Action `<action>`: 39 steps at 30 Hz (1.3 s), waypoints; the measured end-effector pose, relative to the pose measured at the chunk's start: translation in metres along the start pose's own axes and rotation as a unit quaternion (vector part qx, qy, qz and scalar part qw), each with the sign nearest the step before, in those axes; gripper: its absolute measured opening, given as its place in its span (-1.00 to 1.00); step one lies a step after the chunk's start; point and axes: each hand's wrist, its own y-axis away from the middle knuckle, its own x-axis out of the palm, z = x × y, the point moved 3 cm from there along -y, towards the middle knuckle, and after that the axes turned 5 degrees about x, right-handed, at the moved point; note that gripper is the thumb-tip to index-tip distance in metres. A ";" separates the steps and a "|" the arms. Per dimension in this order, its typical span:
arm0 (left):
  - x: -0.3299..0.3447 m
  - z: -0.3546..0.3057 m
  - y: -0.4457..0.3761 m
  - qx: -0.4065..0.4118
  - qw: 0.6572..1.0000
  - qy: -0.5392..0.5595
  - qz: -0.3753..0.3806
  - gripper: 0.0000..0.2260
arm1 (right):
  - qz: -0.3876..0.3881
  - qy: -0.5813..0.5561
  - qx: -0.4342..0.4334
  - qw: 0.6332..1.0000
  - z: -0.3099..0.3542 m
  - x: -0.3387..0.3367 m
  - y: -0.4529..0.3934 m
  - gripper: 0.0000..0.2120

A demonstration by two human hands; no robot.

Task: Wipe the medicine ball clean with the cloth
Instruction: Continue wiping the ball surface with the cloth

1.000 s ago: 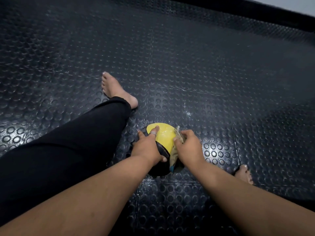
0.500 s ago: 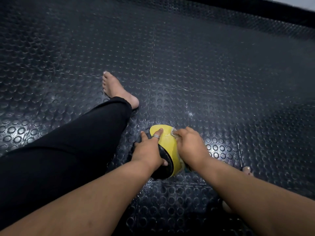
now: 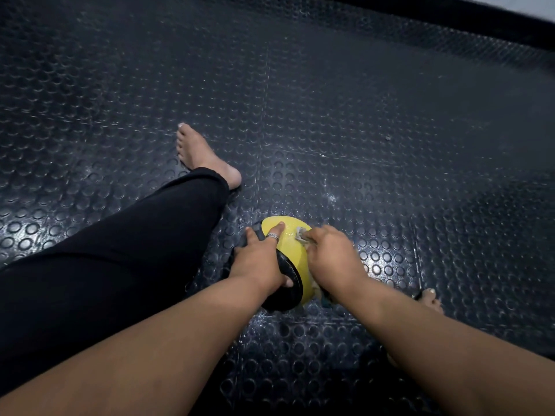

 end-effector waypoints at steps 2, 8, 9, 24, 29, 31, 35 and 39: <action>0.001 -0.003 0.000 0.006 1.000 -0.009 0.001 0.02 | -0.004 -0.009 0.022 1.000 -0.003 0.001 -0.003 -0.69; 0.001 -0.003 0.002 0.010 1.000 -0.009 0.001 0.00 | 0.023 0.028 0.076 0.996 -0.006 0.000 -0.040 -0.67; 0.000 -0.003 0.001 0.007 1.000 -0.005 -0.001 0.00 | 0.028 0.031 0.072 0.997 -0.005 0.000 -0.042 -0.67; -0.008 -0.001 -0.002 0.007 1.000 0.000 0.006 0.02 | 0.009 -0.040 0.025 0.999 -0.019 -0.005 0.006 -0.79; -0.004 -0.004 -0.001 0.008 1.000 -0.017 0.019 0.02 | -0.039 -0.042 0.001 0.998 0.002 0.006 -0.003 -0.76; -0.002 -0.008 0.000 0.019 0.999 -0.033 0.023 0.02 | -0.022 -0.051 0.081 0.995 0.002 0.004 -0.027 -0.77; -0.001 -0.010 -0.003 0.022 0.999 -0.038 0.020 0.03 | 0.035 -0.024 0.116 0.992 0.002 -0.001 -0.044 -0.72; -0.003 -0.006 -0.006 0.019 1.000 -0.020 0.013 0.03 | 0.024 0.020 -0.023 0.999 0.006 -0.001 -0.022 -0.71</action>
